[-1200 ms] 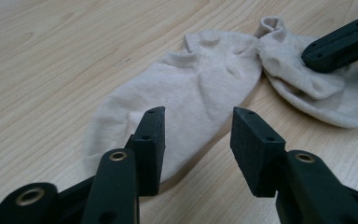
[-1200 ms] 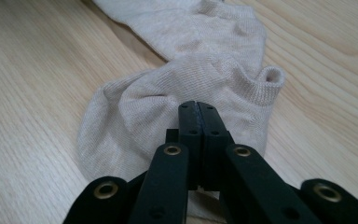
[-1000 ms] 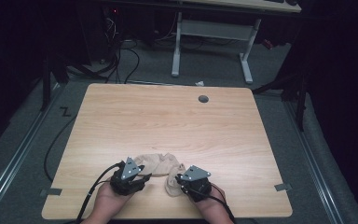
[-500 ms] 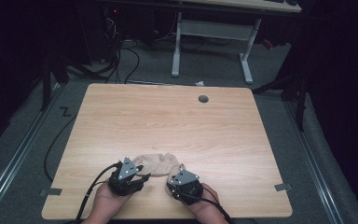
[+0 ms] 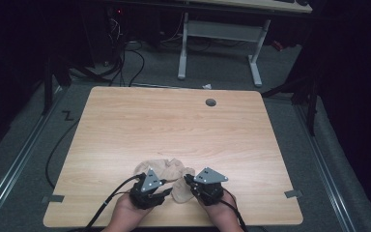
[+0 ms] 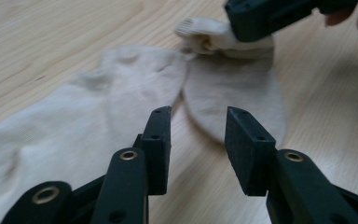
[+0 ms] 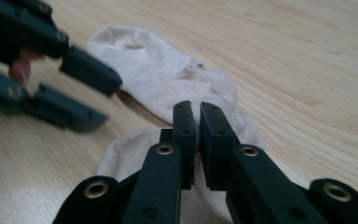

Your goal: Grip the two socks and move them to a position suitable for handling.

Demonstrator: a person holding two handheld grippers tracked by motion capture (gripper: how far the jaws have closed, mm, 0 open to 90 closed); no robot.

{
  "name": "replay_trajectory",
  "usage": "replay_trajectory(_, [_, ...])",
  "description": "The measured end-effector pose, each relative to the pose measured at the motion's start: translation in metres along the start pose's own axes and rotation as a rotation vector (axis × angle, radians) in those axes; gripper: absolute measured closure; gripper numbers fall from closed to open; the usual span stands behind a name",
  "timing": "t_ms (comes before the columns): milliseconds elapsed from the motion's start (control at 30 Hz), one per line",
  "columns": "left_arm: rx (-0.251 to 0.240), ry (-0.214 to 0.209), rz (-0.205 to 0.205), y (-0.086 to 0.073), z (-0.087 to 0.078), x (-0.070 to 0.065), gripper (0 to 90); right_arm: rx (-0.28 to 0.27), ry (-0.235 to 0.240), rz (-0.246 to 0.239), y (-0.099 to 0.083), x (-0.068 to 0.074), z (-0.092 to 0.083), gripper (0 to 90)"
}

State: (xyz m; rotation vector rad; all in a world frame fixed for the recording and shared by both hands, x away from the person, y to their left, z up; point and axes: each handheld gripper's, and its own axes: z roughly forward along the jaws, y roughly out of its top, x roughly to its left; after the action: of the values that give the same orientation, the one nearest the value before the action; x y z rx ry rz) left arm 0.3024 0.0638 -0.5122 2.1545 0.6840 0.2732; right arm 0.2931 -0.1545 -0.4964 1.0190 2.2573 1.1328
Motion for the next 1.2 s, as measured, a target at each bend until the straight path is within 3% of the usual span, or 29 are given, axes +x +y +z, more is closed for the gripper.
replay_trajectory(67, [-0.002, -0.022, -0.007, 0.003, 0.006, -0.004, 64.5, -0.01, -0.015, 0.012, -0.002, -0.006, -0.005, 85.2])
replay_trajectory(133, [0.007, -0.036, 0.013, 0.005, 0.012, -0.008, 66.0, -0.017, -0.023, 0.014, -0.002, -0.008, -0.006, 85.2])
replay_trajectory(267, [0.076, -0.04, 0.055, 0.002, 0.025, -0.014, 72.3, -0.028, -0.059, 0.051, -0.006, -0.019, -0.014, 85.0])
replay_trajectory(533, [0.083, -0.03, 0.061, 0.001, 0.024, -0.01, 72.7, 0.052, -0.131, 0.113, -0.025, -0.048, -0.017, 83.6])
replay_trajectory(600, [0.079, -0.031, 0.058, 0.001, 0.024, -0.01, 72.0, 0.085, -0.149, 0.132, -0.033, -0.056, -0.02, 78.0])
replay_trajectory(667, [0.078, -0.029, 0.058, 0.001, 0.024, -0.011, 70.9, 0.078, -0.169, 0.138, -0.035, -0.059, -0.023, 74.1])
replay_trajectory(767, [0.076, -0.027, 0.068, 0.001, 0.022, -0.012, 70.1, 0.05, -0.171, 0.136, -0.033, -0.06, -0.027, 74.7])
replay_trajectory(833, [0.069, -0.025, 0.075, 0.001, 0.021, -0.012, 70.0, 0.034, -0.171, 0.12, -0.028, -0.06, -0.027, 80.0])
replay_trajectory(867, [0.065, -0.024, 0.071, 0.001, 0.021, -0.012, 70.1, 0.037, -0.168, 0.115, -0.025, -0.061, -0.023, 86.9])
replay_trajectory(900, [0.065, -0.024, 0.071, 0.001, 0.021, -0.012, 70.3, 0.037, -0.168, 0.115, -0.025, -0.061, -0.023, 86.9])
replay_trajectory(1000, [0.078, -0.014, 0.068, -0.001, 0.022, -0.011, 72.1, 0.088, -0.163, 0.105, -0.025, -0.065, -0.006, 89.8])
replay_trajectory(1200, [0.084, -0.019, 0.066, -0.001, 0.021, -0.01, 72.1, 0.152, -0.15, 0.111, -0.034, -0.068, 0.002, 89.8])
